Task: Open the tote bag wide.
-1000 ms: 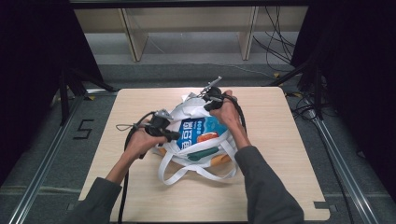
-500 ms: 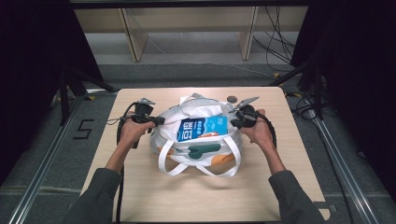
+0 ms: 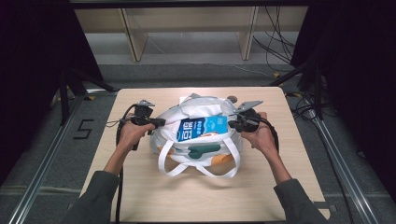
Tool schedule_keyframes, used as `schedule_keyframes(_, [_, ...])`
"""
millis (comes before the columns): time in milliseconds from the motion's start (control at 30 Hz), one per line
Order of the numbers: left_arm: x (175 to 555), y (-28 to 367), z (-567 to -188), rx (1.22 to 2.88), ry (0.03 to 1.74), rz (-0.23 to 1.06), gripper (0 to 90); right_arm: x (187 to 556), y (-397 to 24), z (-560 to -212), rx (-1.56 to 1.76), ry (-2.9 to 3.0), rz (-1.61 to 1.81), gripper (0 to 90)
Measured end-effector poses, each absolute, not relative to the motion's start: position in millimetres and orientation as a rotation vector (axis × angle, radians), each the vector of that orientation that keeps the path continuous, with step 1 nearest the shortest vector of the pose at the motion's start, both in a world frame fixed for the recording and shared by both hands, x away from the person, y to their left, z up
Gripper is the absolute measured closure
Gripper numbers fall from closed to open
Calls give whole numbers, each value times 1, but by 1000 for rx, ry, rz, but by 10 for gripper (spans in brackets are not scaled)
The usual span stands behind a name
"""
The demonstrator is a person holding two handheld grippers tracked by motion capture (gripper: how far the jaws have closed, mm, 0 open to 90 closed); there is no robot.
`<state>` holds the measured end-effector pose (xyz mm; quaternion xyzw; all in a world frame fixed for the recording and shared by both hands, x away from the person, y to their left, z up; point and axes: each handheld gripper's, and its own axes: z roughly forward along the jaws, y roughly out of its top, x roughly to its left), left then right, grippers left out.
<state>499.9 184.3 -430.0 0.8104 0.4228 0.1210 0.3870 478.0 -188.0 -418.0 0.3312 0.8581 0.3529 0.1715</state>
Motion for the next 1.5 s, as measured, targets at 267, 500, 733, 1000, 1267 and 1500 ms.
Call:
schedule_keyframes(267, [499,183,-433,2056,1080,291,856,442,-190,-422,837,2520,955,900])
schedule_keyframes(500, [496,182,-436,2043,1075,264,863,433,-197,-443,869,2525,980,900])
schedule_keyframes(733, [485,188,-423,1979,1047,269,816,432,-202,-416,842,2439,1078,900])
schedule_keyframes(1000, [468,194,-415,1860,1018,222,674,428,-206,-405,877,2370,1172,851])
schedule_keyframes(1267, [447,198,-405,1834,982,184,575,424,-215,-398,887,2316,1204,806])
schedule_keyframes(1500, [429,199,-402,1799,928,184,509,418,-221,-395,907,2288,1226,753])
